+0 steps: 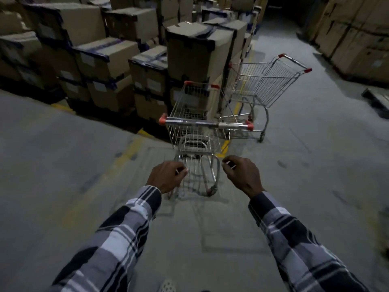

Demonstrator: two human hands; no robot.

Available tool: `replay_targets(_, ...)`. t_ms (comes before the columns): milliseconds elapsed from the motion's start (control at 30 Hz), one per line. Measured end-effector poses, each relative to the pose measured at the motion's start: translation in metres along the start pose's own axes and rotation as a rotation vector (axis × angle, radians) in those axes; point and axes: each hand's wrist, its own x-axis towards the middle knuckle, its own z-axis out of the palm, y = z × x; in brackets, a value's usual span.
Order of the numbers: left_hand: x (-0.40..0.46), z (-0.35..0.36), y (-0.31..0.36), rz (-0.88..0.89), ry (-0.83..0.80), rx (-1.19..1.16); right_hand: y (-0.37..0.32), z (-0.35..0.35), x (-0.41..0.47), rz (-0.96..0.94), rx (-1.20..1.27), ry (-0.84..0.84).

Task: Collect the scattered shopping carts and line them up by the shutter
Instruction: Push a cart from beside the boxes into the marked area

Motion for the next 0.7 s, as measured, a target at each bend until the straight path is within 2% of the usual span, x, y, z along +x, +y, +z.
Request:
replay_targets(167,0.133,-0.022,-0.027,0.096,-0.008,0.046,-0.008,0.010,0.126,-0.037,-0.035,0.029)
replay_targets(267,0.210,-0.016,-0.052,0.136,0.043,0.088,0.006,0.030,0.203,-0.062,-0.062,0.019)
replay_targets(367,0.285,0.003,-0.081,0.071,0.020,0.218,0.029,0.059,0.273,-0.112,-0.102,-0.007)
replay_targets(467,0.336,0.013,-0.094,-0.047,-0.138,0.220,0.049,0.089,0.330,-0.118,-0.148,-0.120)
replay_targets(567,0.355,0.021,-0.094,-0.174,-0.425,0.197,0.071,0.119,0.371,-0.014,-0.234,-0.299)
replay_targets(600,0.354,0.024,-0.095,-0.202,-0.454,0.202,0.079,0.128,0.378,0.030,-0.233,-0.355)
replay_targets(700,0.361,0.035,-0.106,-0.188,-0.364,0.235,0.088,0.142,0.385,0.144,-0.133,-0.387)
